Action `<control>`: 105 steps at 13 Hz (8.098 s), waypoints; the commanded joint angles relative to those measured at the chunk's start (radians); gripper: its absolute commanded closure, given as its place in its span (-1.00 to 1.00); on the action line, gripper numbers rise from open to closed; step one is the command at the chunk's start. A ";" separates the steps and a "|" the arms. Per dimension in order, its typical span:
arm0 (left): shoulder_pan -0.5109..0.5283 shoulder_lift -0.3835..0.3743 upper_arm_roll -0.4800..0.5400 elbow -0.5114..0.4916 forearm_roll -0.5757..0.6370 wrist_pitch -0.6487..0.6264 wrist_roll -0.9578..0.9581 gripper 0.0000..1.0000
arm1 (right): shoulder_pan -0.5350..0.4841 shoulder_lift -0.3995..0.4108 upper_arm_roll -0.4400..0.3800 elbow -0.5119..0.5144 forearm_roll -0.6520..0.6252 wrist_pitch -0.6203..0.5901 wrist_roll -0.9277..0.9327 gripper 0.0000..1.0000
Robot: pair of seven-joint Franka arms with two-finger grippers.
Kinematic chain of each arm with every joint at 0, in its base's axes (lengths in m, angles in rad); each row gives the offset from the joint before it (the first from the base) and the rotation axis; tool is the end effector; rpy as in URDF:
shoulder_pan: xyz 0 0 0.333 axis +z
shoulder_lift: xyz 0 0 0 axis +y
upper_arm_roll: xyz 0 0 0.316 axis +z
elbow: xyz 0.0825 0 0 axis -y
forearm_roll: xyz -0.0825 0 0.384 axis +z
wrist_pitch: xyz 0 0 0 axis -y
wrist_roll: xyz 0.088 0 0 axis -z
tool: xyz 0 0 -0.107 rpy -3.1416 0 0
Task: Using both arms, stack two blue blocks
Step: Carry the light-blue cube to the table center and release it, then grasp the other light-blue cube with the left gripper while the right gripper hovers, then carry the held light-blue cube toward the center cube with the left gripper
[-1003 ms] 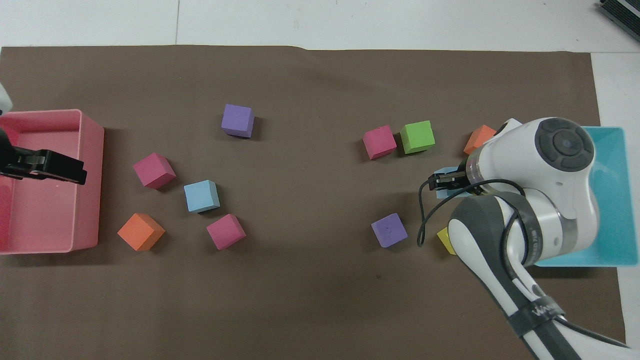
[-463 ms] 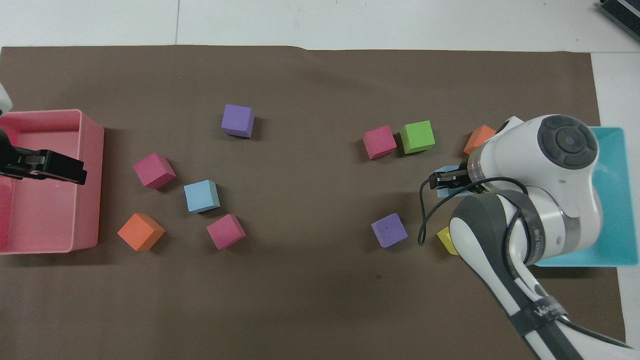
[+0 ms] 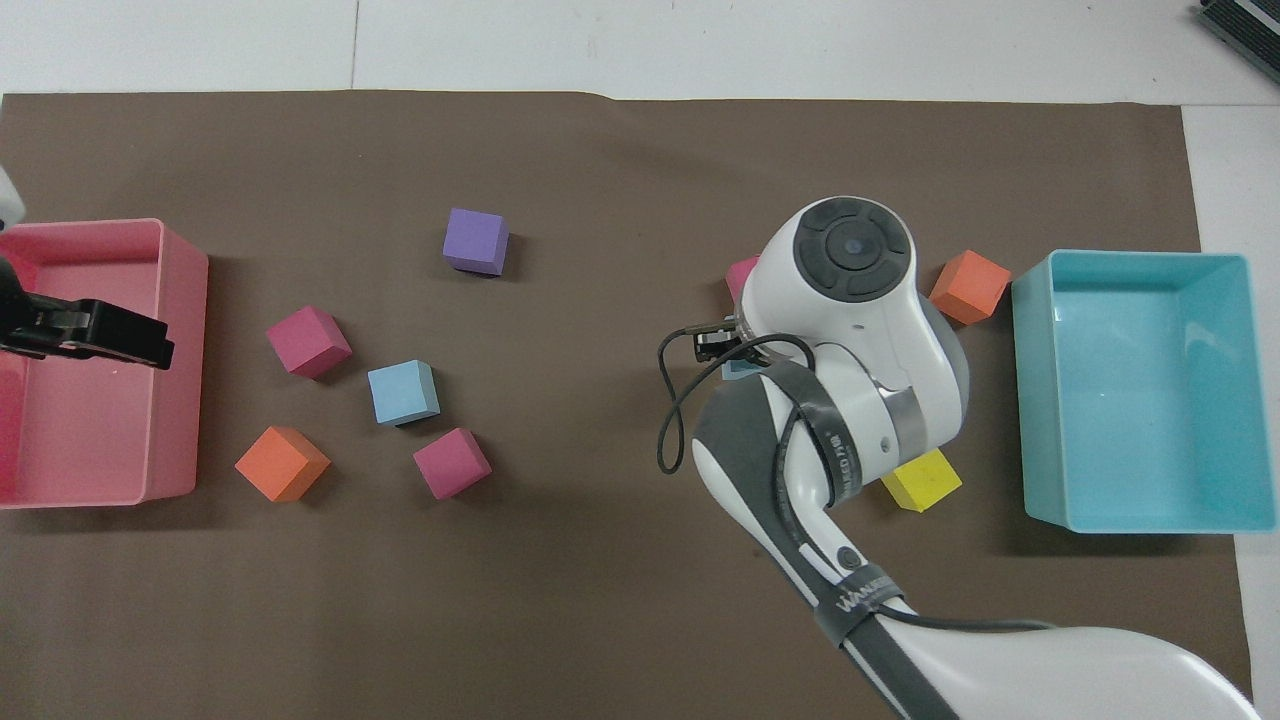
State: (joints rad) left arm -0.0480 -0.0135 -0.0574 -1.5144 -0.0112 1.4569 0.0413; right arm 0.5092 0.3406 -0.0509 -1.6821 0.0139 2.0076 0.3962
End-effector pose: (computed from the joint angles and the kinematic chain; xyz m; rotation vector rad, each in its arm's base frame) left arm 0.5356 -0.0582 0.6484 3.1233 -0.2311 -0.0694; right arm 0.5822 0.2916 0.4018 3.1300 0.0922 -0.0180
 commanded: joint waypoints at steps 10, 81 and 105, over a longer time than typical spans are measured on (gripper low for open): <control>0.014 -0.013 -0.009 -0.013 -0.010 0.003 -0.001 -1.00 | 0.115 0.258 0.040 0.216 0.014 0.101 0.222 1.00; -0.199 0.179 -0.018 -0.606 -0.001 0.839 -0.445 0.65 | -0.179 0.155 0.039 -0.234 1.374 0.154 -0.863 1.00; -0.519 0.332 -0.027 -0.222 -0.013 0.654 -0.551 0.66 | -0.186 0.155 0.039 -0.234 1.374 0.151 -0.863 1.00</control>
State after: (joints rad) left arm -0.5310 0.2812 -0.1020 -1.7630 -0.0067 2.1246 -0.4923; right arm 0.3329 0.4964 -0.0213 -1.9086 1.3542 2.1444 -0.4248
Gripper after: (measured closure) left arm 0.445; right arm 0.991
